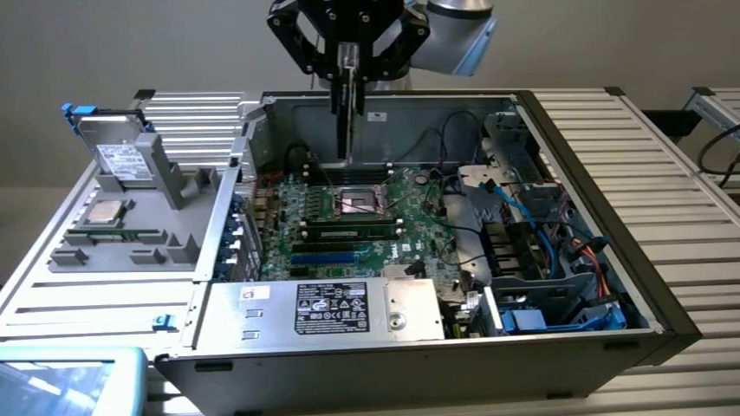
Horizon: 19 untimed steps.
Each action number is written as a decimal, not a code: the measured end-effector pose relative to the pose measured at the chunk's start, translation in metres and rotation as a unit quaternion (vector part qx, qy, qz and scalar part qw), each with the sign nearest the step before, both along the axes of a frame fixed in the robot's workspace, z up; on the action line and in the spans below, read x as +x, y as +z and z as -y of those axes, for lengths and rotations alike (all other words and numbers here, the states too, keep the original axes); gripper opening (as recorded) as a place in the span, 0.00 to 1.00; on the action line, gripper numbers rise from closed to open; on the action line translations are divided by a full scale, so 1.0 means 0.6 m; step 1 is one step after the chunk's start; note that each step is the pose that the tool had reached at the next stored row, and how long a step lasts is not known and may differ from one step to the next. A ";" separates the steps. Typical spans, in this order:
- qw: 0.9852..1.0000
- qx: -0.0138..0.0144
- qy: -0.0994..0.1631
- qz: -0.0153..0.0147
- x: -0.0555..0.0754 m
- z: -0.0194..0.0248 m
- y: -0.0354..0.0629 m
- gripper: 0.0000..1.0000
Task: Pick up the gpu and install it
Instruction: 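Pick up the gpu and move the gpu toward the slot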
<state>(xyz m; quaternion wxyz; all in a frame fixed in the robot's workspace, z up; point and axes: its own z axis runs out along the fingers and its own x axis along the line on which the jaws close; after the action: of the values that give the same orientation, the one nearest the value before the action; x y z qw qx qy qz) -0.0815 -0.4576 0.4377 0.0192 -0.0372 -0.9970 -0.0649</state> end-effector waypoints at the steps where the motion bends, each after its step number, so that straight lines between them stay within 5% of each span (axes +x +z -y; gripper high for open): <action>1: 1.000 0.000 0.000 0.000 0.008 0.0004 0.000 0.29; 11: 1.000 0.000 0.001 0.000 0.083 0.0028 0.000 0.29; 19: 1.000 0.000 0.007 0.000 0.123 0.0059 -0.001 0.29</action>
<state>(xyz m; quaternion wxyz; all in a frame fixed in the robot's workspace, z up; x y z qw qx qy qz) -0.0079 -0.4611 0.4373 0.0197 -0.0302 -0.9972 -0.0648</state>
